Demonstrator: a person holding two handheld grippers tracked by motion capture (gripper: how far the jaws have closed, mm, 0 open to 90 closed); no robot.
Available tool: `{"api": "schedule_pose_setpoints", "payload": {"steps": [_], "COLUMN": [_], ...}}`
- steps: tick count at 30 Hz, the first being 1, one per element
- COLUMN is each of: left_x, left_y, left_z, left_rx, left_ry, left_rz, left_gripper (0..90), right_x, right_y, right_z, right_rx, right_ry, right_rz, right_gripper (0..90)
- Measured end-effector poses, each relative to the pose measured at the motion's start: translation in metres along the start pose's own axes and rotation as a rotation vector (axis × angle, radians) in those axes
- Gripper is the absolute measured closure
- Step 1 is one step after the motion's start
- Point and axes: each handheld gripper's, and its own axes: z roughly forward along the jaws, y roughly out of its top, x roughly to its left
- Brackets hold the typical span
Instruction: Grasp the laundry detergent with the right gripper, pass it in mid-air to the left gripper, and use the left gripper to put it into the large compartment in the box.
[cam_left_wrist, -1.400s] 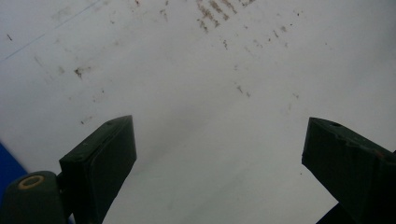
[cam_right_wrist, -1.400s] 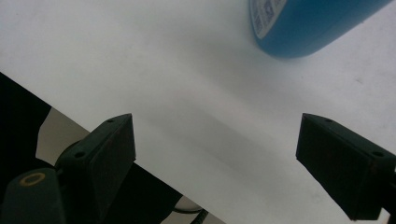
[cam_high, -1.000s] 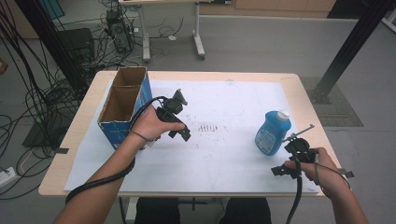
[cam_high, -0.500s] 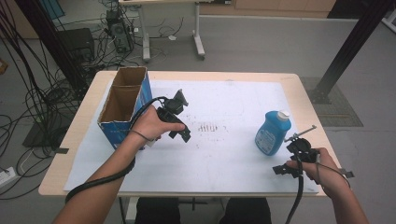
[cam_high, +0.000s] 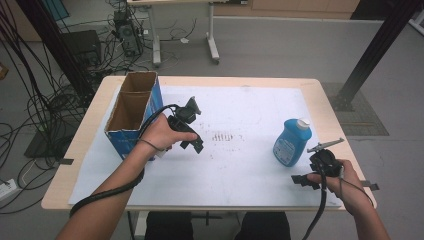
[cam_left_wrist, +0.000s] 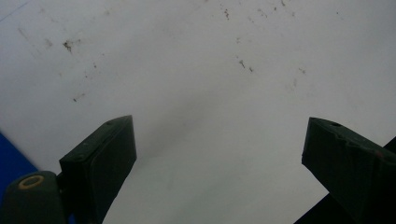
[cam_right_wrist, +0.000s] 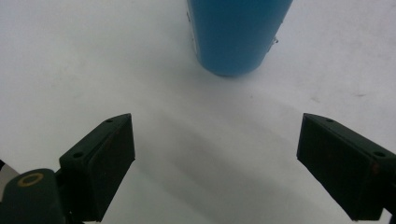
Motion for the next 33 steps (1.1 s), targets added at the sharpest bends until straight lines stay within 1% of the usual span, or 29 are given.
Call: {"api": "schedule_pose_setpoints", "payload": {"steps": [1, 2, 6, 8, 9, 10, 11, 14, 15, 16, 18, 21, 25, 26, 30, 33], "left_x": [0.0, 0.0, 0.0, 0.0, 0.0, 0.001, 0.001, 0.001, 0.001, 0.001, 0.002, 0.002, 0.003, 0.004, 0.005, 0.006], "left_y": [0.0, 0.0, -0.001, -0.001, -0.002, -0.002, -0.002, -0.002, -0.002, -0.002, -0.002, -0.002, -0.003, -0.003, -0.004, -0.004], "left_z": [0.0, 0.0, -0.001, -0.001, -0.001, -0.001, -0.001, -0.002, -0.002, -0.002, -0.003, -0.003, -0.003, -0.003, -0.002, -0.002], "left_rx": [-0.001, 0.0, -0.002, -0.004, -0.004, -0.002, -0.002, -0.004, -0.004, -0.003, -0.002, -0.005, -0.006, -0.005, -0.005, -0.006], "left_ry": [-0.001, -0.002, -0.006, -0.009, -0.01, -0.008, -0.008, -0.006, -0.006, -0.004, -0.005, -0.004, -0.007, -0.007, -0.008, -0.011], "left_rz": [0.0, 0.001, 0.0, -0.001, -0.003, -0.004, -0.004, -0.005, -0.005, -0.008, -0.009, -0.013, -0.018, -0.023, -0.026, -0.03], "left_gripper": [10.3, 10.3, 10.3, 10.3, 10.3, 10.3, 10.3, 10.3, 10.3, 10.3, 10.3, 10.3, 10.3, 10.3, 10.3, 10.3], "right_x": [0.0, -0.001, -0.003, -0.004, -0.004, -0.005, -0.005, -0.007, -0.007, -0.008, -0.01, -0.011, -0.013, -0.014, -0.014, -0.013], "right_y": [0.0, 0.0, -0.002, -0.004, -0.004, -0.005, -0.005, -0.007, -0.007, -0.008, -0.01, -0.011, -0.013, -0.014, -0.015, -0.015], "right_z": [0.0, 0.0, 0.002, 0.005, 0.005, 0.006, 0.006, 0.008, 0.008, 0.01, 0.011, 0.012, 0.016, 0.017, 0.018, 0.019], "right_rx": [0.0, -0.018, -0.047, -0.072, -0.072, -0.101, -0.101, -0.175, -0.175, -0.215, -0.241, -0.258, -0.279, -0.298, -0.332, -0.344], "right_ry": [0.0, 0.001, 0.001, -0.002, -0.002, -0.005, -0.005, -0.002, -0.002, 0.004, 0.002, 0.004, 0.016, 0.019, 0.027, 0.036], "right_rz": [0.0, -0.008, -0.014, -0.024, -0.024, -0.031, -0.031, -0.042, -0.042, -0.043, -0.05, -0.042, -0.052, -0.054, -0.053, -0.06], "right_gripper": [10.8, 10.6, 10.2, 10.0, 10.0, 10.0, 10.0, 10.4, 10.4, 10.6, 10.7, 10.6, 10.6, 10.6, 10.6, 10.6]}}
